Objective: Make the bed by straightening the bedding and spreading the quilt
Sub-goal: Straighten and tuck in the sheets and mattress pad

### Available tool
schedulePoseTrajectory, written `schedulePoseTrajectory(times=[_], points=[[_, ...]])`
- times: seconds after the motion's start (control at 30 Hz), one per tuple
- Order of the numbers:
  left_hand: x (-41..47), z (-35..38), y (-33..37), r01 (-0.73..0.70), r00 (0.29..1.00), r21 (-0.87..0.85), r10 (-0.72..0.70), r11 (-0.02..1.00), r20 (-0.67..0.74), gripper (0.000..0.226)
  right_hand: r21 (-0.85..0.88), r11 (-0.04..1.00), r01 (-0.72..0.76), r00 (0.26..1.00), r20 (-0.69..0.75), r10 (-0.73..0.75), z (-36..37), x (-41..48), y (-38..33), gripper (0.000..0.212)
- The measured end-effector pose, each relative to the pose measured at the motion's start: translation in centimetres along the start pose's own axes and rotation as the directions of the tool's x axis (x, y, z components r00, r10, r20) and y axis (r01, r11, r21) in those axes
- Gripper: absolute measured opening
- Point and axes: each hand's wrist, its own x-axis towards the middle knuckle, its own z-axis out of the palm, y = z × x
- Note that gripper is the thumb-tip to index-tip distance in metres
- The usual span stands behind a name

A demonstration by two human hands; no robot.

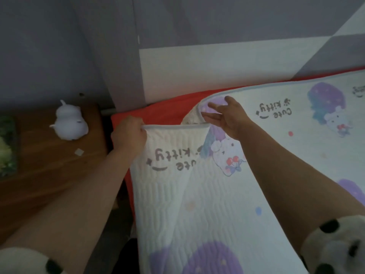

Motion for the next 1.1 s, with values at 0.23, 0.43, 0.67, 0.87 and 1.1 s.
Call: schedulePoseTrajectory(times=[0.23,0.43,0.67,0.87,1.1], points=[[2.9,0.5,-5.0,0.000,0.997,-0.163,0.013,0.987,0.080,0.044,-0.420,0.875,0.241,0.964,0.003,-0.265,2.2,2.0,2.7,0.044],[1.9,2.8,-0.6,-0.157,0.930,-0.276,0.236,0.948,0.281,0.065,-0.750,0.562,0.350,0.927,0.189,-0.324,2.5,2.9,4.7,0.061],[2.7,3.7,0.4,-0.219,0.913,-0.281,0.298,0.934,0.277,0.024,-0.783,0.470,0.409,0.911,0.317,-0.264,3.7,3.0,4.2,0.096],[4.8,0.8,-4.8,-0.100,0.983,-0.054,0.107,0.993,0.152,0.015,-0.790,0.480,0.381,0.924,0.321,-0.206,5.5,3.9,4.0,0.082],[5.5,0.5,-7.8,-0.071,0.990,-0.093,0.081,0.993,0.112,0.043,-0.853,0.346,0.391,0.916,0.324,-0.236,7.1,5.5,4.9,0.070]])
